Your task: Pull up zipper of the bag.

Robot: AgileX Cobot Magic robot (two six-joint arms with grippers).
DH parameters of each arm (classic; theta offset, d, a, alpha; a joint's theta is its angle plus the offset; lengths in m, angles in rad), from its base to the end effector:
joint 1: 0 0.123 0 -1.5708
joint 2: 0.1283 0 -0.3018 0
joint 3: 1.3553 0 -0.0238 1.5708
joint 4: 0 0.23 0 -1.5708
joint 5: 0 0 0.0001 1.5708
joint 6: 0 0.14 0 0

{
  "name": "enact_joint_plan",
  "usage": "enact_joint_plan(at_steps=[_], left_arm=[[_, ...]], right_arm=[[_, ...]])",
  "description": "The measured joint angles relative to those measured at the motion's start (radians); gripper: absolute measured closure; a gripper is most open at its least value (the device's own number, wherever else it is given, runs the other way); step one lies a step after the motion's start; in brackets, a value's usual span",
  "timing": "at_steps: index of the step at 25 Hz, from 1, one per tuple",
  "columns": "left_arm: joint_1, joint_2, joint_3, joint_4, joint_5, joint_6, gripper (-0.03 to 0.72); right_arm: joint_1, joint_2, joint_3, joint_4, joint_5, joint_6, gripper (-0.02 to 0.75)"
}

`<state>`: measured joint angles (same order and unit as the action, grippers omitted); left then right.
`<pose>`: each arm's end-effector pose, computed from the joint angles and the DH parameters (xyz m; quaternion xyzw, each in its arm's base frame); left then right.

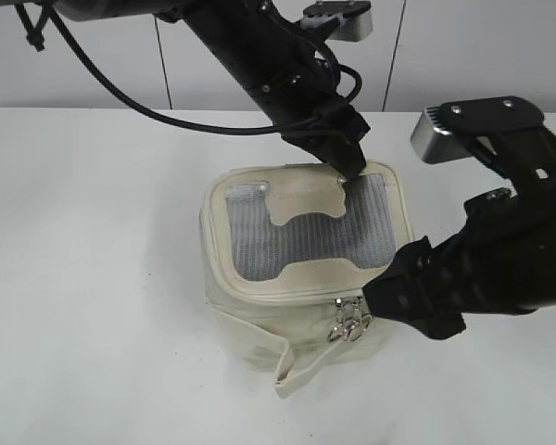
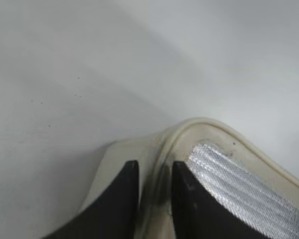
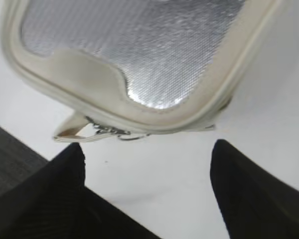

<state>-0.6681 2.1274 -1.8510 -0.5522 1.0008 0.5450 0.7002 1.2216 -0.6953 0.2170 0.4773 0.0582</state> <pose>0.3358 -0.3438 0.2241 0.4555 0.8338 -0.2639 0.1662 0.1730 0.1639 0.2315 -0.2258 0.9170 0.1907 0.2679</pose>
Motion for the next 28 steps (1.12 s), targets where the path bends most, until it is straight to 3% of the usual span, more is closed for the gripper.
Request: enact_joint_plan(at_steps=[4, 10, 16, 22, 28], left_arm=[[0.002, -0.026, -0.005, 0.021, 0.001, -0.001, 0.428], [0.002, -0.077, -0.005, 0.101, 0.017, -0.01, 0.399], [0.002, -0.152, -0.005, 0.314, 0.105, -0.163, 0.398], [0.004, -0.235, -0.005, 0.552, 0.205, -0.337, 0.398], [0.04, -0.333, 0.019, 0.619, 0.215, -0.446, 0.398]], right_arm=[[-0.062, 0.0, -0.003, -0.106, -0.001, 0.1, 0.128], [-0.202, 0.0, -0.045, -0.142, 0.023, 0.108, 0.14], [-0.316, 0.0, -0.113, -0.207, 0.113, 0.107, 0.142], [-0.372, 0.0, -0.171, -0.268, 0.229, 0.105, 0.143], [-0.415, 0.0, -0.181, -0.316, 0.363, 0.105, 0.143]])
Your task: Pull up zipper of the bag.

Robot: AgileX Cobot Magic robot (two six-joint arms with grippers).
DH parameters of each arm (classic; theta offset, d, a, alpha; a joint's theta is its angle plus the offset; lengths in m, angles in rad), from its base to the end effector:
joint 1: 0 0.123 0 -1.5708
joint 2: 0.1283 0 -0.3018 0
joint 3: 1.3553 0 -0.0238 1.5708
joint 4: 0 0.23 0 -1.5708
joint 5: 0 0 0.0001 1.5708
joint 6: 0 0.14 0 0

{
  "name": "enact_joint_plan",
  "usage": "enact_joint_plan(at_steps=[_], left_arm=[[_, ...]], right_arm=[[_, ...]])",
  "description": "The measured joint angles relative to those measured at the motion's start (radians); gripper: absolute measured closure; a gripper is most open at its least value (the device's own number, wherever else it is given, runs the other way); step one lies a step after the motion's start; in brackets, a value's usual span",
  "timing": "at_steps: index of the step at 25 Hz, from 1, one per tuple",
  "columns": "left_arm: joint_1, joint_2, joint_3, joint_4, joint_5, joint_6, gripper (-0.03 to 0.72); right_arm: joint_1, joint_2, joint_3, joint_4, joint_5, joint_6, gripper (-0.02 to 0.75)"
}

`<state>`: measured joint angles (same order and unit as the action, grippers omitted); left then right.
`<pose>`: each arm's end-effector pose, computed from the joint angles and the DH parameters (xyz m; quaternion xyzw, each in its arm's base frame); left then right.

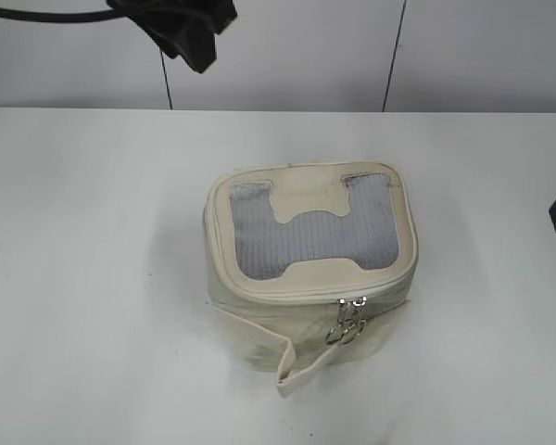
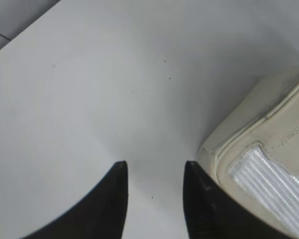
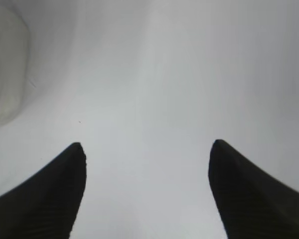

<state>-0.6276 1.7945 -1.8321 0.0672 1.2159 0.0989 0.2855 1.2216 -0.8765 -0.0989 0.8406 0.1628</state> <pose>0.3239 -0.2241 0.3346 0.3486 0.9061 -0.0298 0.2379 0.2198 0.0538 0.2576 -0.0829 0.9678 0.0095 0.2375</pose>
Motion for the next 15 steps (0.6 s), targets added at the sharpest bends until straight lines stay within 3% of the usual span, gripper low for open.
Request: enact_joint_plan(at_steps=[7, 15], left_arm=[[0.057, -0.222, 0.221, 0.017, 0.0, -0.026, 0.398], [0.175, -0.621, 0.666, 0.07, -0.019, -0.049, 0.398]], right_arm=[[-0.002, -0.001, 0.0, -0.017, 0.107, 0.0, 0.143], [-0.002, -0.062, 0.001, -0.026, 0.187, -0.006, 0.147]])
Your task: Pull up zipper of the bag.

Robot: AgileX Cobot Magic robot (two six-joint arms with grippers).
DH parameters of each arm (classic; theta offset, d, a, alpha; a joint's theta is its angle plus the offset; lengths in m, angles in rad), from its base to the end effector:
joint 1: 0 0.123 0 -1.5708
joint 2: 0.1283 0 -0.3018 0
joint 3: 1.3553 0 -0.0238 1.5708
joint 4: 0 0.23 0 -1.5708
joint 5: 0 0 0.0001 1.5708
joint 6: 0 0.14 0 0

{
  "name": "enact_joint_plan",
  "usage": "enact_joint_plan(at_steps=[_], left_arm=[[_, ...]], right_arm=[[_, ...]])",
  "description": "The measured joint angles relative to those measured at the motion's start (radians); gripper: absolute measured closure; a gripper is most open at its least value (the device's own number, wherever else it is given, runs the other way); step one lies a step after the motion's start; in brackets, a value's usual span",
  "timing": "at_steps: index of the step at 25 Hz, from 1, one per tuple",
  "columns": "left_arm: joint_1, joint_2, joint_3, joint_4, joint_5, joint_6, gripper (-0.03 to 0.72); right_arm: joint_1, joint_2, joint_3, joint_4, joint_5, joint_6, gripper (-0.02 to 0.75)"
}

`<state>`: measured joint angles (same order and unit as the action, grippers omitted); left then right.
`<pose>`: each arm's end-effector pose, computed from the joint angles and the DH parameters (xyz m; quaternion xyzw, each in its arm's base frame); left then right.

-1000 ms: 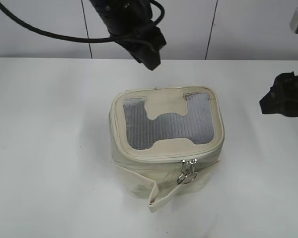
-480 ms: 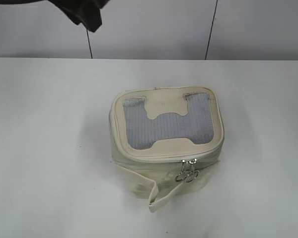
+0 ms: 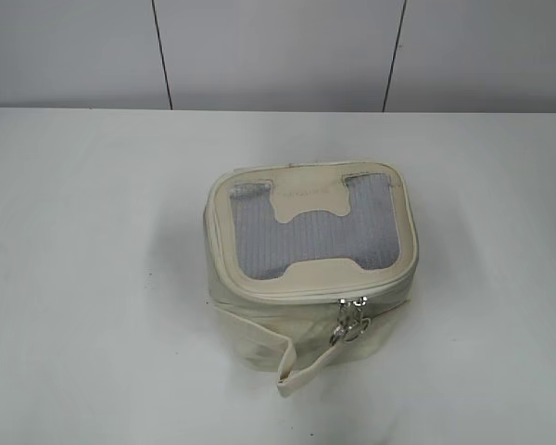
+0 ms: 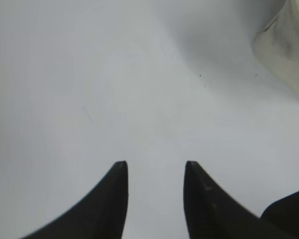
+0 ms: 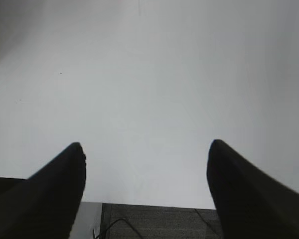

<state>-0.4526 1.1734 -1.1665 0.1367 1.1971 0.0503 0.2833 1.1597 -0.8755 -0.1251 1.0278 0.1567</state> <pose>0.1951 -0.0751 0.3315 0.2515 0.9390 0.0213 0.2335 0.1900 0.0397 0.2603 -0.0848 0.9797 -0.0194 0.1804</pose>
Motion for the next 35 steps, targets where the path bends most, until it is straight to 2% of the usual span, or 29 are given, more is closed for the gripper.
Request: enact_joint_plan(at_steps=[6, 13, 23, 30, 35], left_arm=[[0.02, -0.369, 0.277, -0.008, -0.078, 0.0, 0.398], [0.02, -0.752, 0.514, -0.022, -0.086, 0.0, 0.398], [0.02, -1.115, 0.593, -0.113, -0.081, 0.0, 0.399], [0.02, -1.181, 0.611, -0.137, -0.119, 0.0, 0.4], [0.02, -1.18, 0.627, -0.137, -0.139, 0.0, 0.4]], right_arm=[[0.0, -0.153, 0.055, 0.044, 0.033, -0.085, 0.148], [0.0, -0.413, 0.169, 0.116, 0.05, -0.14, 0.181], [0.0, -0.818, 0.349, 0.141, 0.052, -0.142, 0.191], [0.0, -1.078, 0.359, 0.146, 0.045, -0.144, 0.192], [0.0, -1.145, 0.368, 0.146, 0.029, -0.147, 0.192]])
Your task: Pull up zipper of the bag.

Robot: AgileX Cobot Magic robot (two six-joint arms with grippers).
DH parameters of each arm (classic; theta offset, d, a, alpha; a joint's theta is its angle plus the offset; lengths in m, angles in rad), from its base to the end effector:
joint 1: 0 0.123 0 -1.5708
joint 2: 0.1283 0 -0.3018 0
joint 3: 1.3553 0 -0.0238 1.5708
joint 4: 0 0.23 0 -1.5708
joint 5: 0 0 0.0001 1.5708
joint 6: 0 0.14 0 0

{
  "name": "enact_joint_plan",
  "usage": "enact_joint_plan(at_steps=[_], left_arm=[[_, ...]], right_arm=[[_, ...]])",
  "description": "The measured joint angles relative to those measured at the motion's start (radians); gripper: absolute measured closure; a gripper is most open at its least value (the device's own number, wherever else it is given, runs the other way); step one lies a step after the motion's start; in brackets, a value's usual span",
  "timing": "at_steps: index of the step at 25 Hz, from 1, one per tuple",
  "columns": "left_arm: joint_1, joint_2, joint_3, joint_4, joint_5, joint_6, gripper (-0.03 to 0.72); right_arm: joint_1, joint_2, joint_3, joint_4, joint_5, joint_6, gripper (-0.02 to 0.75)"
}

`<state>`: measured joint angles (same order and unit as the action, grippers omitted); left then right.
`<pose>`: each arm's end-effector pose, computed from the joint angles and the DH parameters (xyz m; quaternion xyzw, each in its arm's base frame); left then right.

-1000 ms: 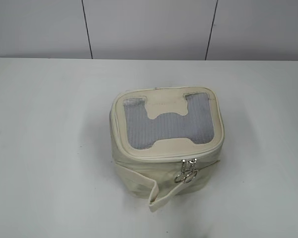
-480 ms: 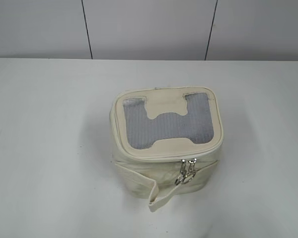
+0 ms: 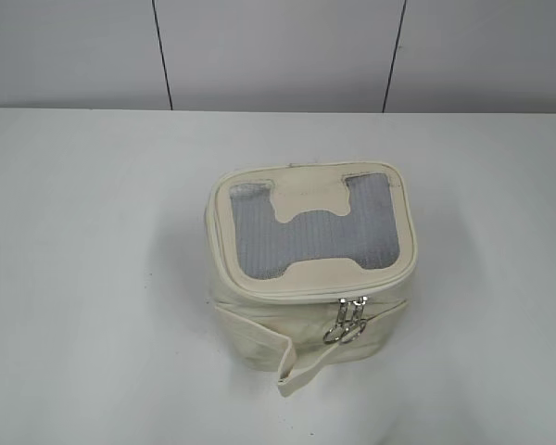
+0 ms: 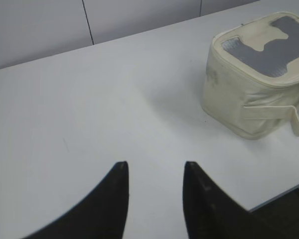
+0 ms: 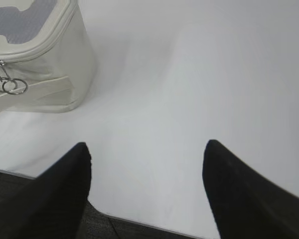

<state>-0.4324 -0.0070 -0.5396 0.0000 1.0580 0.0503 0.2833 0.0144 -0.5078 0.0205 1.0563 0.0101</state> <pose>-0.0007 0.0003 0.2572 0.2008 0.8158 -0.1030 0.5325 0.0040 0.0038 0.2478 -0.1166 0.8458 0.0862 0.5135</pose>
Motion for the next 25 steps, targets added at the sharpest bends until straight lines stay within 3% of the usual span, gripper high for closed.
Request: enact_joint_plan(at_steps=[25], left_arm=[[0.006, 0.0, 0.0, -0.005, -0.006, 0.0, 0.4]], right_arm=[[-0.002, 0.0, 0.004, 0.001, -0.006, -0.001, 0.192]])
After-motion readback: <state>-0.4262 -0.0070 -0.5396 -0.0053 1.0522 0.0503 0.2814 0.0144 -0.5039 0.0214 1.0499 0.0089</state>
